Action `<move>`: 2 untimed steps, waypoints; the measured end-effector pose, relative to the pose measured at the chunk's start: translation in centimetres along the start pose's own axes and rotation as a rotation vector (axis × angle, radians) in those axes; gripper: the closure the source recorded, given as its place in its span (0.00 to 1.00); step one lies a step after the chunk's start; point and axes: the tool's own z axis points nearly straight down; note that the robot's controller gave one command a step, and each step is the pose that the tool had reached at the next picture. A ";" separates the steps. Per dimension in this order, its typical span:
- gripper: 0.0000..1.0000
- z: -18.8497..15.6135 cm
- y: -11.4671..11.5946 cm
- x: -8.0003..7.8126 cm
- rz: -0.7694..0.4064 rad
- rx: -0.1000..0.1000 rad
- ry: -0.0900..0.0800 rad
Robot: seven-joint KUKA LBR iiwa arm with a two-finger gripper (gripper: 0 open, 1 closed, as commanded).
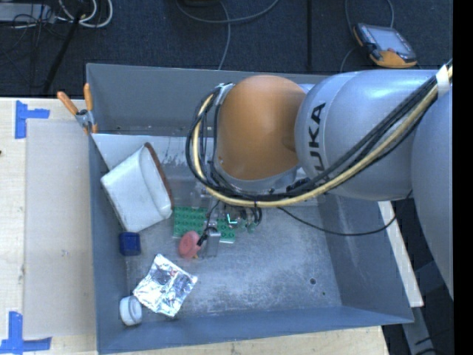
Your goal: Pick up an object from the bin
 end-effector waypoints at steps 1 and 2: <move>0.00 9.5 1.5 -4.6 -0.343 0.000 -0.004; 0.00 12.5 -5.1 -5.4 -0.556 0.002 -0.008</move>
Offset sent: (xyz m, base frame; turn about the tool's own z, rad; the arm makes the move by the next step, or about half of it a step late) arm 0.0459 0.0138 -0.0936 -0.3425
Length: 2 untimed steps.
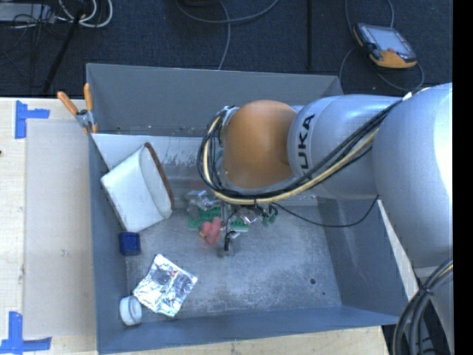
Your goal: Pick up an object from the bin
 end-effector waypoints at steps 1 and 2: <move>1.00 -0.5 0.1 -0.4 0.002 0.000 -0.011; 1.00 -17.1 3.7 1.6 -0.057 0.003 -0.010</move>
Offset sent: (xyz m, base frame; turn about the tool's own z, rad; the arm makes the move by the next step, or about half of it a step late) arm 0.0000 0.0000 0.0000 0.0000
